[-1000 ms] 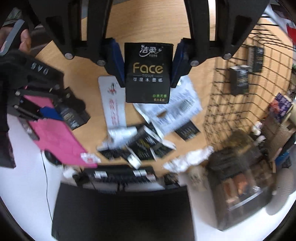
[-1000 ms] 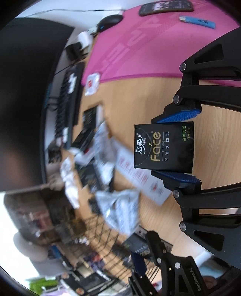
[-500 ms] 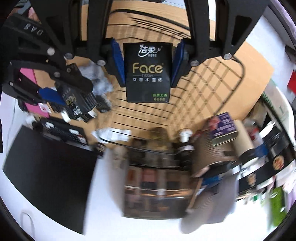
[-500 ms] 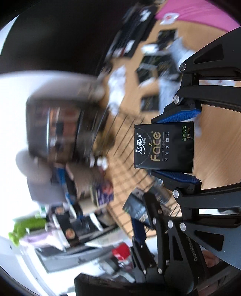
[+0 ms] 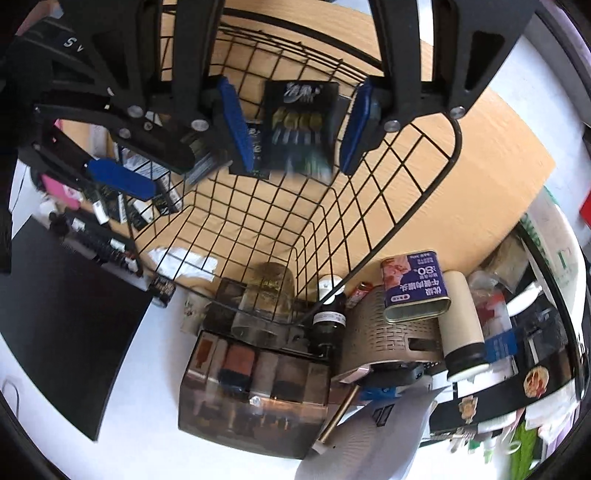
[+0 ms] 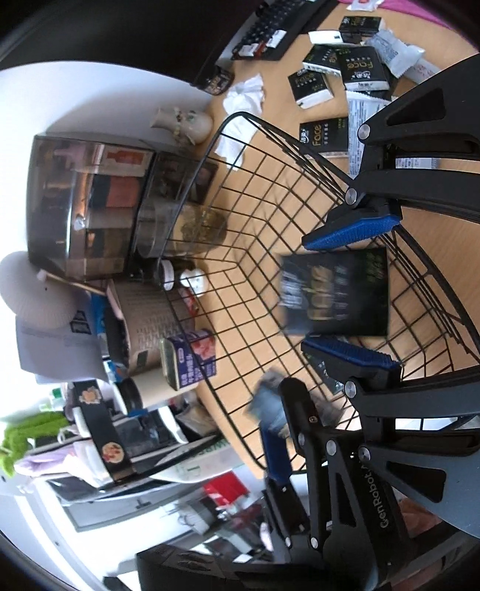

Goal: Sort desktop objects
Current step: 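Carry both tissue packs over the wire basket and open both tools, then move both open tools back over the white snack packets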

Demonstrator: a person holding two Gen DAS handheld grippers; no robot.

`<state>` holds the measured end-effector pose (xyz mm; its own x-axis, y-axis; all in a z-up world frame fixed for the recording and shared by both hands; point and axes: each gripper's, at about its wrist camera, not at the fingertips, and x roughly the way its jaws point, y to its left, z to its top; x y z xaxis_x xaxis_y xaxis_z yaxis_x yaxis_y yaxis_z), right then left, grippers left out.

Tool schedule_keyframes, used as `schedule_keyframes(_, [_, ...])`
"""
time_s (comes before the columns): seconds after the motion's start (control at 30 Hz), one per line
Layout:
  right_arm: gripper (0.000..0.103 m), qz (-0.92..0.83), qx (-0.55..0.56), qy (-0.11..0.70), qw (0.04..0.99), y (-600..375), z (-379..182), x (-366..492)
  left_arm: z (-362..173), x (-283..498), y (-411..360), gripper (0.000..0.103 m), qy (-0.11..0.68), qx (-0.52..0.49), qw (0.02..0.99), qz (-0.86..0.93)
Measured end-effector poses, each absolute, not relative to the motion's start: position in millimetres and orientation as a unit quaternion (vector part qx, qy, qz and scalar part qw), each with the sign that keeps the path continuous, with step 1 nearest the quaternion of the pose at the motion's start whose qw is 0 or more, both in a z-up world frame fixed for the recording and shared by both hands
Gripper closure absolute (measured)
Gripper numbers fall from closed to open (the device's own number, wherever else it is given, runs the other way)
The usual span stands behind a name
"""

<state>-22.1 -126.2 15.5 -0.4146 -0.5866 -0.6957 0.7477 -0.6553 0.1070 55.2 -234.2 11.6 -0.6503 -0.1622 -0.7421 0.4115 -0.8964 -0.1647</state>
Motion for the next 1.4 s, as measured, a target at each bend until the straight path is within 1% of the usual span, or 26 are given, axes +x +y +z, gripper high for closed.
schedule_keyframes(0.07, [0.046,-0.838,0.358,0.108,0.397,-122.6,18.2,-23.1,13.1,55.6,-233.0,0.037,0.162,0.38,0.169,-0.895])
schedule_keyframes(0.23, [0.046,-0.837,0.356,0.088,0.407,-104.3,21.0,-23.1,18.2,55.6,-224.2,0.036,0.181,0.362,0.141,-0.903])
schedule_keyframes(0.3, [0.046,-0.84,0.351,0.09,0.404,-92.8,21.2,-20.4,21.1,54.5,-213.3,0.036,0.167,0.36,0.14,-0.907])
schedule_keyframes(0.4, [0.046,-0.845,0.346,0.075,0.401,-63.9,24.9,-19.8,28.5,52.7,-192.3,0.036,0.127,0.345,0.148,-0.918])
schedule_keyframes(0.5, [0.046,-0.867,0.331,0.06,0.369,-21.3,35.2,-21.5,35.5,56.5,-170.3,0.036,0.124,0.295,0.135,-0.938])
schedule_keyframes(0.53, [0.046,-0.875,0.322,0.055,0.357,-6.1,39.7,-21.2,37.5,58.4,-162.0,0.036,0.127,0.279,0.123,-0.944])
schedule_keyframes(0.57, [0.044,-0.884,0.313,0.048,0.345,12.7,43.9,-20.5,38.8,58.5,-153.2,0.036,0.135,0.272,0.097,-0.948])
schedule_keyframes(0.6, [0.04,-0.889,0.309,0.044,0.337,25.5,46.0,-20.5,39.1,55.3,-143.5,0.035,0.147,0.276,0.058,-0.948])
schedule_keyframes(0.63, [0.031,-0.892,0.308,0.041,0.33,37.5,46.8,-20.6,38.3,51.9,-137.2,0.033,0.153,0.286,0.036,-0.945])
schedule_keyframes(0.67, [0.026,-0.894,0.311,0.037,0.321,53.8,45.2,-21.1,35.8,45.5,-127.4,0.03,0.161,0.304,0.003,-0.939])
schedule_keyframes(0.73, [0.025,-0.895,0.318,0.03,0.31,72.6,39.8,-23.1,28.8,36.2,-106.8,0.03,0.16,0.322,-0.034,-0.932])
schedule_keyframes(0.77, [0.025,-0.896,0.326,0.027,0.301,84.9,33.1,-24.7,23.7,31.0,-92.8,0.03,0.144,0.334,-0.042,-0.931])
schedule_keyframes(0.83, [0.025,-0.893,0.342,0.026,0.291,98.4,22.5,-29.3,13.4,22.3,-64.6,0.03,0.085,0.353,-0.043,-0.931])
schedule_keyframes(0.9, [0.025,-0.888,0.363,0.017,0.284,112.5,8.4,-34.6,-2.1,11.0,-38.4,0.03,0.027,0.376,-0.024,-0.926])
schedule_keyframes(0.97, [0.025,-0.883,0.378,0.009,0.278,124.5,-5.5,-37.8,-14.6,5.0,-24.5,0.03,-0.007,0.385,-0.004,-0.923])
schedule_keyframes(1.03, [0.025,-0.881,0.387,0.009,0.272,130.9,-16.4,-40.1,-26.2,-1.4,-19.3,0.03,-0.014,0.401,-0.001,-0.916])
schedule_keyframes(1.13, [0.025,-0.876,0.396,0.017,0.275,133.5,-26.4,-43.3,-42.3,-5.8,-13.8,0.03,0.01,0.424,-0.033,-0.905])
schedule_keyframes(1.2, [0.025,-0.875,0.398,0.02,0.276,135.2,-30.6,-47.0,-51.4,-10.6,-6.8,0.03,-0.001,0.436,-0.046,-0.899])
schedule_keyframes(1.33, [0.025,-0.869,0.421,0.021,0.259,138.2,-47.7,-61.4,-72.2,-29.1,-11.1,0.03,-0.009,0.457,-0.03,-0.889])
schedule_keyframes(1.4, [0.025,-0.867,0.429,0.018,0.255,140.8,-54.5,-67.8,-73.7,-34.4,-12.2,0.03,-0.029,0.448,-0.021,-0.893])
